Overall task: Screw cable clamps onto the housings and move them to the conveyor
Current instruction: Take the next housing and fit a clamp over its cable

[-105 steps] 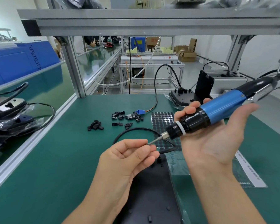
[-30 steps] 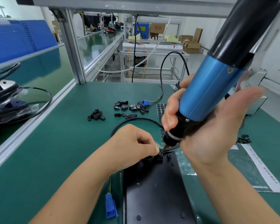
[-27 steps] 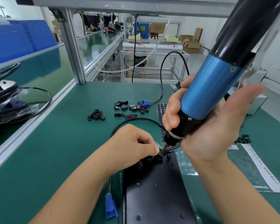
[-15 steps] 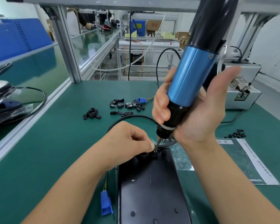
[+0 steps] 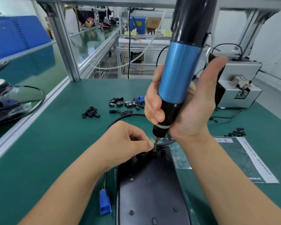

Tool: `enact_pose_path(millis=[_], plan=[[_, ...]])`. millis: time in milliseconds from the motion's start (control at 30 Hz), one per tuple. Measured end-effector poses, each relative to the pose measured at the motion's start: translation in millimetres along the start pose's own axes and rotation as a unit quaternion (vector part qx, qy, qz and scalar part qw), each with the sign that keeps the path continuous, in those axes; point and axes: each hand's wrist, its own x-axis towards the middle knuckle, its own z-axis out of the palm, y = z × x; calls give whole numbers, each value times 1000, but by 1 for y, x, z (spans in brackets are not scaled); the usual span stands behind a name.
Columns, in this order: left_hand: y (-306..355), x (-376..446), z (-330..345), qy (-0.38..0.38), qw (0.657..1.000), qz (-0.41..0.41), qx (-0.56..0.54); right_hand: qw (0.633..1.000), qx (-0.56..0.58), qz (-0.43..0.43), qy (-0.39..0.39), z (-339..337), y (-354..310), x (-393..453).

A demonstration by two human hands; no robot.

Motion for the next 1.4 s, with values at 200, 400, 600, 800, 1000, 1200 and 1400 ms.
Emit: enact_pose_path(millis=[200,400,600,800,1000,1200,1400], plan=[[0,-1,1,19,1000,4,14,999,36,10,-11,-2,-2,1],[-1,-1,0,17,1000,0,8,1000,23,-14,3,-2,-2,-3],[-2,-1,0,16,1000,4,13,999,15,4,-29,-1,1,1],[3,-6,-8,13,996,20,84,994,19,-25,104,-24,-16,-4],[-2,-18,-46,27,988,0,151,911,-125,12,393,-80,-65,-47],[14,8,-11,47,959,72,269,833,-160,37,528,-115,-72,-73],[30,55,22,-124,830,47,542,742,-296,114,591,-138,-70,-87]])
